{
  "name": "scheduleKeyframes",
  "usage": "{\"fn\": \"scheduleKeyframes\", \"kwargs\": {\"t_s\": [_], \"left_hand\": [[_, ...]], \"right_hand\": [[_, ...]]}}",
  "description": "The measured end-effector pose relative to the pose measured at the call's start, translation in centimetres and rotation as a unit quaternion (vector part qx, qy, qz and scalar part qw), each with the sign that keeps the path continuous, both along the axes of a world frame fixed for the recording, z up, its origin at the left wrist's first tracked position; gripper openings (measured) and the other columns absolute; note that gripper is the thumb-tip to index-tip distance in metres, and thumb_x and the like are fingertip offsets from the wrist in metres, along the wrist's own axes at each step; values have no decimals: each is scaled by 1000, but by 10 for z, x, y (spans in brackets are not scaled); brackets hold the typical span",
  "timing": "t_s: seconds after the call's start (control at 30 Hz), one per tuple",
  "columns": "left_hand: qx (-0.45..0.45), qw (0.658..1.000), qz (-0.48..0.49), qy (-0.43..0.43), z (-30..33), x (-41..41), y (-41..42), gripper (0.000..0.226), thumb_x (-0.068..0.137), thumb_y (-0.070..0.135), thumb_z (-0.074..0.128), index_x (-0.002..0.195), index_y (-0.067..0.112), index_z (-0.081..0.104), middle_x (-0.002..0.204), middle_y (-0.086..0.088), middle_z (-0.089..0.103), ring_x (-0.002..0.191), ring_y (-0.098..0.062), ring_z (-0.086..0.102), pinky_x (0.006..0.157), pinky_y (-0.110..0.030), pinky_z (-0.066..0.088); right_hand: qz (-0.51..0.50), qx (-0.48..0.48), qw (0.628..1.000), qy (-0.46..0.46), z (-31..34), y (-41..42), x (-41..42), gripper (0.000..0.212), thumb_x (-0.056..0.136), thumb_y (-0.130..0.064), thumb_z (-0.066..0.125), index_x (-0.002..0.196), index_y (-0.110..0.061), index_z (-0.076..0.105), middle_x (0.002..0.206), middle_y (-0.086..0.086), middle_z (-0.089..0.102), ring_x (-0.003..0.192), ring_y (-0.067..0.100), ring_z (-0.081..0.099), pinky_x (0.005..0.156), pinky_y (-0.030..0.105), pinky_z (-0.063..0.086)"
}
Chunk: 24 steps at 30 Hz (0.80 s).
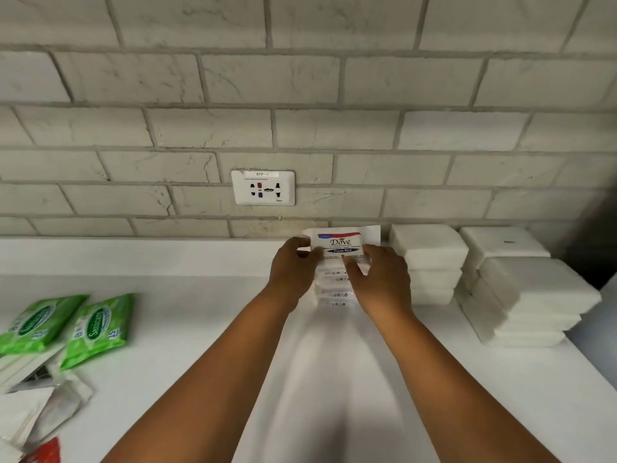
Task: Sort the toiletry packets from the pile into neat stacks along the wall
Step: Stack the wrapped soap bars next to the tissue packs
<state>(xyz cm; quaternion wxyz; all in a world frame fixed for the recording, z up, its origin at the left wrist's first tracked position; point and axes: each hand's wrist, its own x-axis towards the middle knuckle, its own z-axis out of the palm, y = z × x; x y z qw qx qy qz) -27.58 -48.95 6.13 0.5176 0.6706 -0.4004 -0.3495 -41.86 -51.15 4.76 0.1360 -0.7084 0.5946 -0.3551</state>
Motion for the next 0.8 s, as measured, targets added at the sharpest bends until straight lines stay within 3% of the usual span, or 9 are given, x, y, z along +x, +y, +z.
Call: {"fn": "scheduleKeyframes", "kwargs": {"t_s": [0.13, 0.23, 0.3, 0.4, 0.53, 0.6, 0.7, 0.8], "left_hand": [[25, 1000, -7, -3, -5, 4, -30, 33, 90, 28, 65, 117, 13, 57, 102, -5, 69, 88, -23, 70, 82, -43, 58], [27, 1000, -6, -8, -11, 6, -44, 34, 91, 34, 62, 115, 11, 58, 103, -6, 68, 85, -23, 68, 79, -40, 59], [25, 999, -7, -24, -14, 7, -48, 35, 91, 39, 61, 114, 12, 58, 101, -4, 68, 81, -20, 66, 74, -35, 57], [28, 999, -13, -29, -17, 6, -50, 35, 92, 44, 56, 116, 17, 56, 104, -1, 67, 88, -16, 63, 71, -27, 49], [50, 997, -46, 38, -23, 5, -53, 34, 94, 48, 50, 117, 23, 54, 107, -3, 69, 96, -23, 67, 89, -45, 55], [38, 997, -45, 50, -23, 3, -52, 34, 94, 51, 47, 114, 24, 55, 108, -3, 69, 96, -22, 68, 91, -46, 54], [51, 994, -27, 91, -28, -2, -41, 54, 96, 60, 28, 128, 22, 50, 123, 1, 60, 110, -20, 57, 100, -42, 44], [119, 980, -5, 161, -44, -5, -30, 74, 93, 67, 17, 147, 19, 34, 147, -5, 43, 133, -28, 42, 114, -47, 29]], "right_hand": [[4, 22, 999, 29, -5, -32, 4, 33, 88, -46, 55, 99, -17, 65, 101, 6, 61, 104, 32, 53, 86, 42, 47], [-4, 15, 997, 73, -8, -44, 5, 38, 90, -46, 53, 103, -13, 65, 104, 10, 62, 105, 34, 52, 85, 41, 45], [-15, -43, 990, 132, -9, -48, 4, 38, 91, -43, 52, 111, -12, 63, 109, 11, 62, 106, 36, 51, 87, 41, 41], [47, -139, 978, 145, -14, -51, 6, 35, 90, -37, 57, 117, -16, 61, 114, 8, 62, 109, 34, 53, 89, 43, 42], [118, -127, 970, 171, -24, -55, 10, 39, 88, -32, 62, 124, -18, 58, 123, 4, 58, 112, 30, 54, 91, 41, 45], [113, -133, 970, 169, -28, -53, 9, 46, 87, -31, 64, 129, -17, 55, 131, 6, 53, 121, 32, 49, 100, 43, 42], [94, -125, 969, 193, -41, -39, 7, 75, 82, -43, 67, 145, -18, 35, 152, 11, 31, 142, 37, 23, 115, 49, 25], [92, -142, 957, 237, -56, -26, 2, 99, 73, -49, 74, 151, -21, 20, 158, 14, 15, 144, 43, 13, 115, 55, 20]]}}
